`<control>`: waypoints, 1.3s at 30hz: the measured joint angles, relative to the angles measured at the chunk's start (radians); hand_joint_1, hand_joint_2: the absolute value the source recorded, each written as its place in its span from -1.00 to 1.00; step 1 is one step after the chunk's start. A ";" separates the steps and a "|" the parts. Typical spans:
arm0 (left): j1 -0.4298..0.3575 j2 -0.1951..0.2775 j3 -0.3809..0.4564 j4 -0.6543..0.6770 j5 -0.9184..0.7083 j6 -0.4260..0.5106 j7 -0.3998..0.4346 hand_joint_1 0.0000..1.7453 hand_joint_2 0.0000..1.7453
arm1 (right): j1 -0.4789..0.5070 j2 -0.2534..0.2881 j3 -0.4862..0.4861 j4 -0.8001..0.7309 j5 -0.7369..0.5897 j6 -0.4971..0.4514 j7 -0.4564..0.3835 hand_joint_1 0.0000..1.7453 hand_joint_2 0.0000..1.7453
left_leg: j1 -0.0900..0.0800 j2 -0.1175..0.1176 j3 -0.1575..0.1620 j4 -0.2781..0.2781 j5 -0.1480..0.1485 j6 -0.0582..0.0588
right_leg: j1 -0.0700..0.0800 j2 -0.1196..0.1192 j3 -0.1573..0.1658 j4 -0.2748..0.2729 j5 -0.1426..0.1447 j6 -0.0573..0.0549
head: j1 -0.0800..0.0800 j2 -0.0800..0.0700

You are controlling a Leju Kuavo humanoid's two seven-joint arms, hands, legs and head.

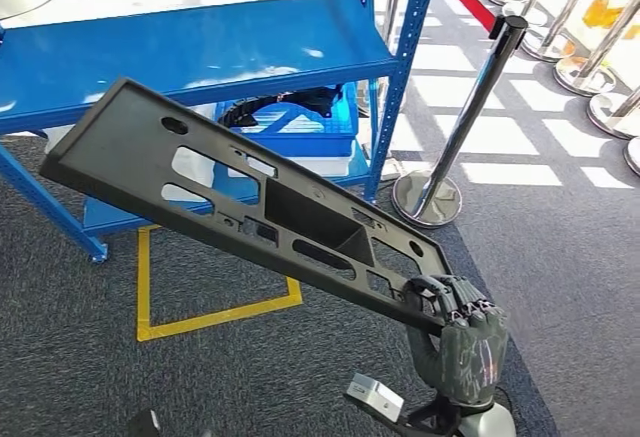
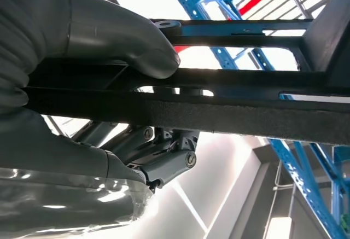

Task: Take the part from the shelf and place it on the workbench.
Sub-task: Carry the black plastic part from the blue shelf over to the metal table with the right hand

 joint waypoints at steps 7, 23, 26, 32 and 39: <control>0.001 0.000 0.000 0.000 0.000 0.000 0.000 -1.00 1.00 | 0.005 -0.001 -0.001 -0.002 0.000 0.000 0.000 1.00 1.00 | 0.000 0.049 0.006 0.000 -0.006 0.002 | -0.015 -0.057 -0.046 0.108 -0.016 0.020 | 0.002 0.000; 0.003 0.000 0.000 0.000 0.000 0.003 0.001 -1.00 1.00 | 0.010 0.001 -0.010 -0.010 0.001 0.000 -0.005 1.00 1.00 | -0.005 0.004 -0.063 0.126 -0.033 -0.026 | 0.005 0.004 0.040 -0.070 0.039 -0.040 | 0.000 0.000; 0.002 0.001 0.000 0.000 -0.002 0.003 0.001 -1.00 1.00 | 0.012 0.001 -0.011 -0.010 0.001 0.000 -0.006 1.00 1.00 | -0.005 -0.027 -0.014 0.007 0.006 -0.018 | 0.005 0.025 0.030 -0.059 0.036 -0.027 | 0.000 0.000; 0.001 -0.001 0.000 0.000 0.000 0.002 0.001 -1.00 1.00 | 0.025 0.001 -0.016 -0.018 0.000 0.000 -0.012 1.00 1.00 | -0.003 0.006 -0.005 -0.008 0.009 0.005 | -0.003 -0.025 -0.033 0.069 -0.039 0.009 | 0.005 0.000; 0.002 -0.001 0.000 0.000 0.000 0.006 0.002 -1.00 1.00 | 0.038 0.002 -0.027 -0.022 -0.002 0.000 -0.017 1.00 1.00 | -0.004 0.051 0.007 -0.008 -0.002 -0.004 | -0.012 -0.074 -0.005 0.007 0.023 0.018 | 0.005 0.000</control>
